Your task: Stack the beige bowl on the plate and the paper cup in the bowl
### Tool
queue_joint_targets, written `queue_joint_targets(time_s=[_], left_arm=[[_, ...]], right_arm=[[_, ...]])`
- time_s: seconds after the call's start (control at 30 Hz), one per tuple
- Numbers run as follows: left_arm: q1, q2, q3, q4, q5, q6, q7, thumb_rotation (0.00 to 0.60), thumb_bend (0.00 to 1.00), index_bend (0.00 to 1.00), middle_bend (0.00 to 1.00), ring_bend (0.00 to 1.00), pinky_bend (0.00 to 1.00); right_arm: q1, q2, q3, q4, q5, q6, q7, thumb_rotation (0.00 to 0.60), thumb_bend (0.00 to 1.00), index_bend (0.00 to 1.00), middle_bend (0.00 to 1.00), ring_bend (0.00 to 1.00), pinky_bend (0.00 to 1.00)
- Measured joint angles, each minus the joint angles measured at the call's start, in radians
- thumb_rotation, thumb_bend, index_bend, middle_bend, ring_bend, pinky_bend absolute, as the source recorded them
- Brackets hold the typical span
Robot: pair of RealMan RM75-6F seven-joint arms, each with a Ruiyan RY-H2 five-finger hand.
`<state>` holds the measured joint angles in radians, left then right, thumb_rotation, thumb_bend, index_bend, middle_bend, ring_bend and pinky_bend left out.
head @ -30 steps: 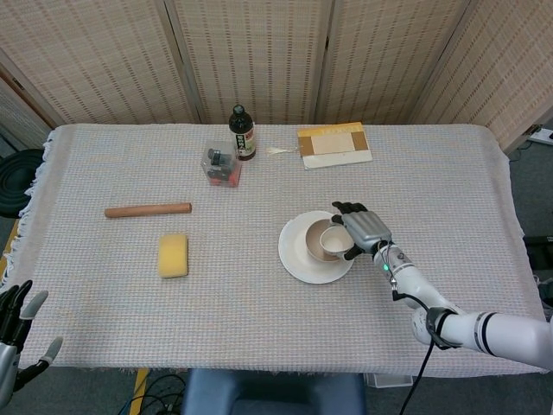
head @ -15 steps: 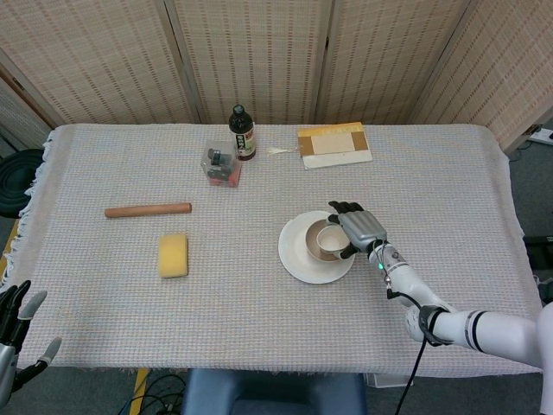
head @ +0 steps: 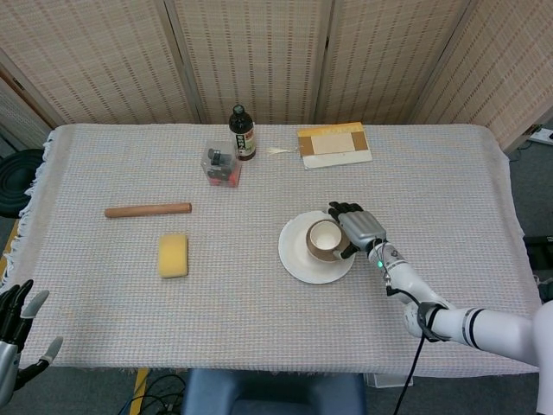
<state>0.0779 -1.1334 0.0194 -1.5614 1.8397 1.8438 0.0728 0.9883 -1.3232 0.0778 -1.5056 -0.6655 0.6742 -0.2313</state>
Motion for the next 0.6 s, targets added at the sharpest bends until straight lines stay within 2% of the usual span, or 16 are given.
queue_joint_targets(time_s=[0.27,0.47,0.6], left_arm=[[0.000,-0.001,-0.002,-0.001,-0.006,-0.003,0.002,0.600,0.31,0.12,0.01,0.01,0.15],[-0.002,-0.005,-0.004,-0.002,-0.009,-0.009,0.013,0.600,0.31,0.12,0.01,0.01,0.15],[-0.005,-0.009,-0.003,-0.004,-0.008,-0.018,0.024,0.600,0.31,0.12,0.01,0.01,0.15]], right_arm=[[-0.008,0.066,0.002,-0.059,-0.007,-0.006,0.008,0.600,0.17,0.00,0.00,0.00,0.00],[-0.046,0.193,0.017,-0.187,-0.063,0.033,0.037,0.600,0.17,0.00,0.00,0.00,0.00],[-0.110,0.308,0.028,-0.295,-0.169,0.088,0.086,0.600,0.16,0.00,0.00,0.00,0.00]])
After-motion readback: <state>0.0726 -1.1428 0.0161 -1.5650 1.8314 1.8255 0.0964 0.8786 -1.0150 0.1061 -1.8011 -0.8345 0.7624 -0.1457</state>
